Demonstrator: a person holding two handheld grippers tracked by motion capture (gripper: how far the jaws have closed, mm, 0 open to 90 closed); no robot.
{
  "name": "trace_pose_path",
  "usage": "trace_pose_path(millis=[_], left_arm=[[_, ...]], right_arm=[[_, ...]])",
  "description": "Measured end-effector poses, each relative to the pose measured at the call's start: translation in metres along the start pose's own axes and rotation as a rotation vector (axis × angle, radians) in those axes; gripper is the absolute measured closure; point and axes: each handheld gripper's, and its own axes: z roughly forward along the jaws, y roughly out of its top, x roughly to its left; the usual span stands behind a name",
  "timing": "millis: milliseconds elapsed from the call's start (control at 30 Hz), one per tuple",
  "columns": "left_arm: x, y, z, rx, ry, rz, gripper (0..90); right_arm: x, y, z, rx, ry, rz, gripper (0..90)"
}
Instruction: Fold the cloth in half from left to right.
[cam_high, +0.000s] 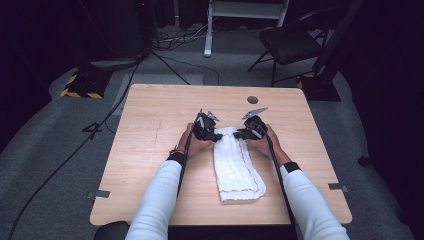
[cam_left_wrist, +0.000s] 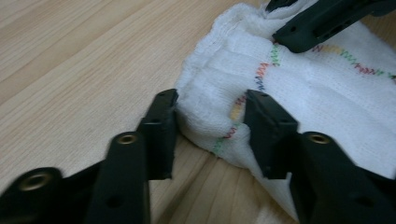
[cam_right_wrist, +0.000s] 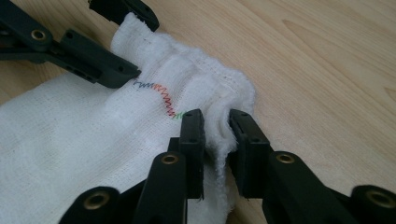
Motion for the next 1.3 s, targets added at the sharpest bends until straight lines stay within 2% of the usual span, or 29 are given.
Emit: trace_pose_path(millis=[100, 233, 300, 367, 467, 800, 1033, 1167, 1300], left_arm=[[-0.002, 0.003, 0.001, 0.006, 0.001, 0.003, 70.2], [-0.002, 0.006, 0.003, 0.007, 0.038, 0.001, 74.9], [-0.001, 0.009, 0.003, 0.016, 0.072, 0.015, 75.8], [0.0, 0.014, 0.003, 0.011, 0.104, 0.017, 77.1], [0.001, 0.02, 0.002, -0.003, 0.127, 0.018, 78.3], [-0.002, 0.048, -0.021, -0.064, 0.212, 0.089, 79.4], [-0.004, 0.056, -0.035, -0.116, 0.219, 0.101, 79.7], [-0.007, 0.053, -0.042, -0.128, 0.198, 0.112, 79.7], [-0.013, 0.046, -0.049, -0.142, 0.166, 0.142, 79.6]], right_arm=[[0.003, 0.001, 0.0, -0.004, -0.03, -0.008, 81.3], [0.004, 0.001, -0.001, -0.015, -0.083, -0.013, 82.9], [0.004, 0.002, -0.002, -0.022, -0.112, -0.023, 83.1], [0.003, 0.004, -0.006, -0.054, -0.126, -0.021, 83.4], [0.004, 0.009, -0.012, -0.087, -0.152, -0.029, 83.6], [0.006, 0.023, -0.034, -0.181, -0.218, -0.068, 83.8], [0.008, 0.03, -0.048, -0.23, -0.237, -0.085, 83.9], [0.01, 0.031, -0.053, -0.242, -0.232, -0.092, 83.9], [0.011, 0.027, -0.06, -0.259, -0.213, -0.096, 83.9]])
